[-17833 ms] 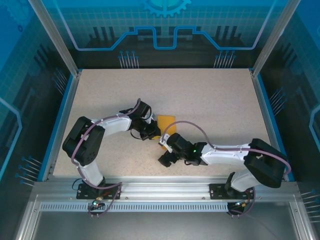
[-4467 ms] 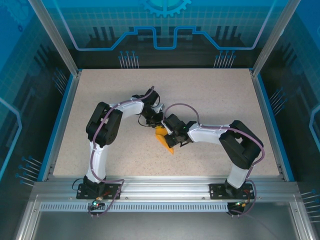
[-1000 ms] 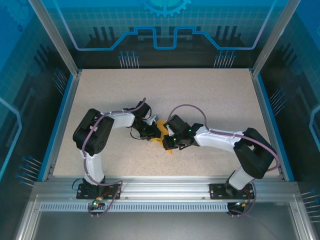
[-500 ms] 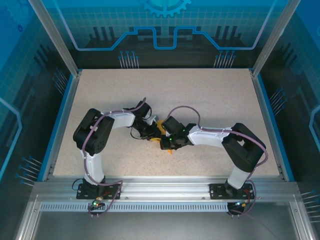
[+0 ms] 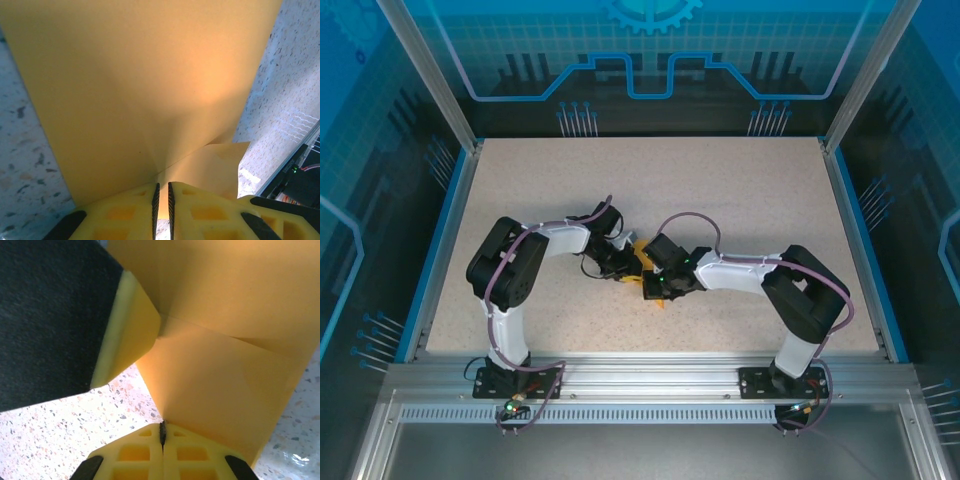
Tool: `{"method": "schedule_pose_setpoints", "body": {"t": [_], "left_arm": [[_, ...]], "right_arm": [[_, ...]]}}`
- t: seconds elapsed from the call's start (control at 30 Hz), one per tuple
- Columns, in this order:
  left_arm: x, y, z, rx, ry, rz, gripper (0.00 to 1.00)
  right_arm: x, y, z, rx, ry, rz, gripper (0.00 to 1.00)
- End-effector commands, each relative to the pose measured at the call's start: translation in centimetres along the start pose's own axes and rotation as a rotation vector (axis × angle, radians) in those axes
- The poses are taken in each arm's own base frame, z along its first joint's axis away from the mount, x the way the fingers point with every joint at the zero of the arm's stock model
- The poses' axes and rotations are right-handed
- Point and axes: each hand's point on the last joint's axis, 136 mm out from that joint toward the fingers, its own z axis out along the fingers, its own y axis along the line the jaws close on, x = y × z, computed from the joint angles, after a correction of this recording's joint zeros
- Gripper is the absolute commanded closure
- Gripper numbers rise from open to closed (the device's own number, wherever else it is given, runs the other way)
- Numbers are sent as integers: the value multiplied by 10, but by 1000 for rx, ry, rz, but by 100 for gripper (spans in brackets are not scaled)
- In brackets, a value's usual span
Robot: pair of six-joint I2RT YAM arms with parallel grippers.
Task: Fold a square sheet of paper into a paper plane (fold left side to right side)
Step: Third fold the triangle at the center of the table.
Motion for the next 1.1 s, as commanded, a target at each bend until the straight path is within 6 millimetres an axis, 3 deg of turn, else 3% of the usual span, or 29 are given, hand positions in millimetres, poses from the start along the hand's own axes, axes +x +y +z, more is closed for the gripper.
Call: {"method": "schedule_pose_setpoints", "body": {"t": [0.0,0.53,1.07], "left_arm": [[8,41,16,-149,27,-56,82],[6,45,16,-164,26,-56,82],[3,49,18,-188,30,-57,82]], "right_arm": [[5,-6,4,40,27,21,100],[18,-20,2,104,86,15,100],[49,-44,-10,159,160,30,100]]}}
